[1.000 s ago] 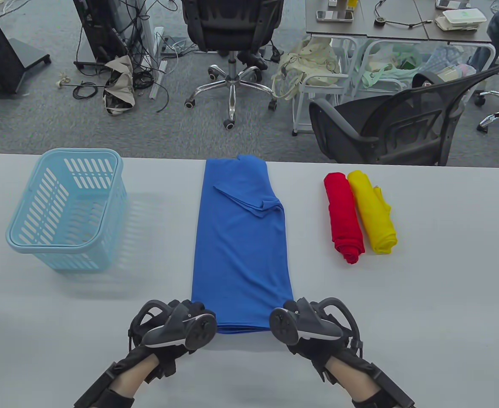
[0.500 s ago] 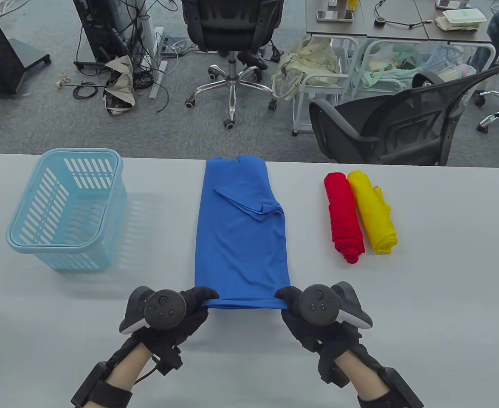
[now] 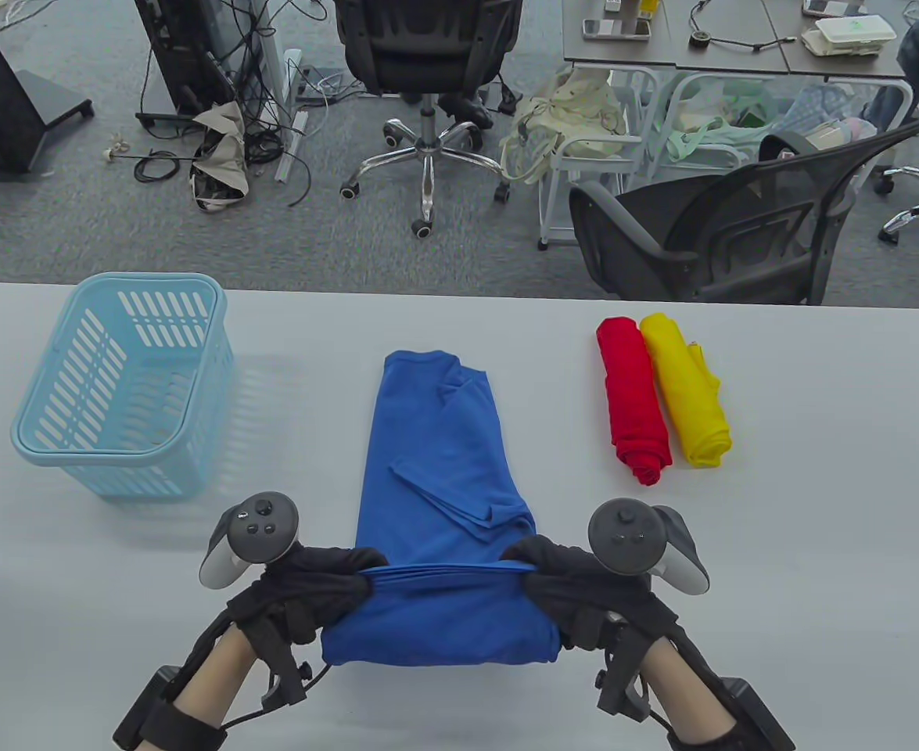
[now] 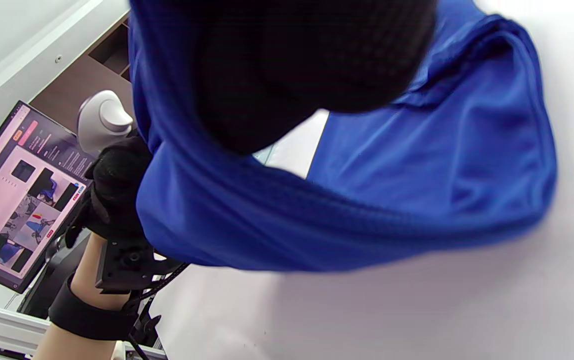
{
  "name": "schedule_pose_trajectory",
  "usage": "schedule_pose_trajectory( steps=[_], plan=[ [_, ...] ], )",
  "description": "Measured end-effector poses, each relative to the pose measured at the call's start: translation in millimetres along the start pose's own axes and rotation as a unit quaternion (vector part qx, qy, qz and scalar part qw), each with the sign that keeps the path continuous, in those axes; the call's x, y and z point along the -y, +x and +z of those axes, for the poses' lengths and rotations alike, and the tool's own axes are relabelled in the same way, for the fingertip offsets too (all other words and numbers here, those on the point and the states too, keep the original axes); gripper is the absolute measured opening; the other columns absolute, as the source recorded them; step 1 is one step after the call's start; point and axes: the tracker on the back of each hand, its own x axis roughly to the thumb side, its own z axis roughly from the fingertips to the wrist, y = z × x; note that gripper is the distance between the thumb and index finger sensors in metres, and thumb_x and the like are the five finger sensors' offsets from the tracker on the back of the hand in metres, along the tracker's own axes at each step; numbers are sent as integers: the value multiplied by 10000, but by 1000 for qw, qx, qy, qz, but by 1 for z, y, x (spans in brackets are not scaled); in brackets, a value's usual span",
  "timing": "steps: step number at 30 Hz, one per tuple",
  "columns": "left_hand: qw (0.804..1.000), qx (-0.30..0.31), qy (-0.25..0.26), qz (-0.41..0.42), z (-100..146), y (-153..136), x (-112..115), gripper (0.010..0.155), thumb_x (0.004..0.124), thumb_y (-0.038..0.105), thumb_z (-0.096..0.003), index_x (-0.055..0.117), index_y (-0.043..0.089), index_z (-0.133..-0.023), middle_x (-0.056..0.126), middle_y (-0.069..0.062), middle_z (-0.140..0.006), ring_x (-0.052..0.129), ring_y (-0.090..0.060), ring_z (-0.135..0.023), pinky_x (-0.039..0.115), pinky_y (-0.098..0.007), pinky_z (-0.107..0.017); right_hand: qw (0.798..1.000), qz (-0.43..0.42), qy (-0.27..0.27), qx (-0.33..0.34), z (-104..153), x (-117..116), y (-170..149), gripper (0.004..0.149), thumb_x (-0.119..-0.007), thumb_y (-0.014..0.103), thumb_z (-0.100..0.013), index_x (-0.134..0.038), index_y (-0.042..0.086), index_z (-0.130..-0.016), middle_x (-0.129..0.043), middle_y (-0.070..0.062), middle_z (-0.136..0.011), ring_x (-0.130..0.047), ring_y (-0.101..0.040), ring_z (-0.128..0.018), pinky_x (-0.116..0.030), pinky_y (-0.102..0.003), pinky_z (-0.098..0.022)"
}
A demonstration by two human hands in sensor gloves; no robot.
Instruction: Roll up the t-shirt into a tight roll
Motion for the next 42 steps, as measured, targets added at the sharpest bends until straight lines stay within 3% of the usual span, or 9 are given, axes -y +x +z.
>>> schedule_pose_trajectory(
  steps=[4, 8, 13, 19, 27, 29, 33, 38, 42],
  plan=[
    [979, -78, 56, -180, 1, -3, 0, 476, 591, 369, -534, 715, 184, -955, 1022, -24, -673, 1102, -204, -505, 927, -426, -457, 995, 75, -8, -65, -8, -2, -11, 451, -570, 335, -686, -487, 165, -1095, -796, -49, -885, -1019, -145, -466, -862, -293, -354],
    [914, -144, 67, -373, -9, -1, 10, 465, 589, 427, -559, 690, 246, -975, 986, 14, -765, 1063, -204, -611, 893, -437, -528, 983, 146, -14, -113, -19, -6, -20, 422, -634, 317, -673, -553, 239, -1080, -739, -77, -976, -976, -211, -583, -823, -364, -436],
    [870, -165, 100, -454, -22, 11, 3, 454, 605, 484, -551, 723, 301, -950, 935, 13, -852, 1018, -230, -703, 859, -458, -576, 943, 280, -85, -159, -25, 6, -10, 419, -689, 352, -661, -612, 249, -1059, -579, -99, -1092, -867, -261, -769, -750, -424, -557],
    [834, -193, 139, -498, -50, 15, -25, 463, 618, 494, -543, 726, 310, -954, 890, 6, -888, 984, -224, -722, 842, -454, -598, 924, 312, -126, -181, -48, 24, -7, 430, -631, 396, -683, -571, 244, -1080, -636, -60, -1050, -883, -224, -732, -751, -411, -555],
    [817, -291, -34, -496, -92, -8, -41, 461, 645, 421, -531, 725, 292, -967, 902, 4, -904, 995, -236, -740, 840, -471, -605, 907, 359, -17, -221, -102, 39, -17, 420, -731, 373, -623, -672, 260, -1023, -716, -47, -1010, -927, -215, -685, -781, -415, -522],
    [792, -304, 12, -529, -106, 6, -61, 461, 625, 420, -546, 693, 291, -984, 868, 3, -937, 968, -245, -777, 820, -476, -629, 897, 364, -71, -239, -115, 58, -6, 421, -695, 367, -645, -635, 249, -1045, -679, -52, -1032, -909, -216, -704, -767, -416, -539],
    [723, -329, 180, -580, -123, 30, -96, 687, 570, 513, -554, 370, 214, -1139, 459, -157, -1211, 683, -385, -1042, 664, -560, -740, 862, 366, -187, -296, -132, 87, 10, 712, -472, 446, -698, -31, 142, -1168, -15, -205, -1188, -431, -431, -1096, -486, -562, -751],
    [776, -299, 130, -541, -115, 20, -77, 680, 538, 512, -546, 417, 226, -1150, 459, -190, -1222, 635, -444, -1067, 666, -585, -726, 861, 414, -135, -263, -119, 61, 11, 676, -538, 448, -672, -226, 163, -1199, -157, -184, -1228, -356, -496, -1125, -450, -618, -748],
    [823, -271, -30, -498, -94, -12, -20, 707, 452, 555, -540, 339, 245, -1164, 370, -190, -1240, 501, -464, -1109, 615, -609, -748, 916, 349, 2, -199, -95, 4, -9, 639, -557, 440, -660, -364, 161, -1201, -347, -195, -1229, -424, -503, -1117, -517, -611, -722]
  ],
)
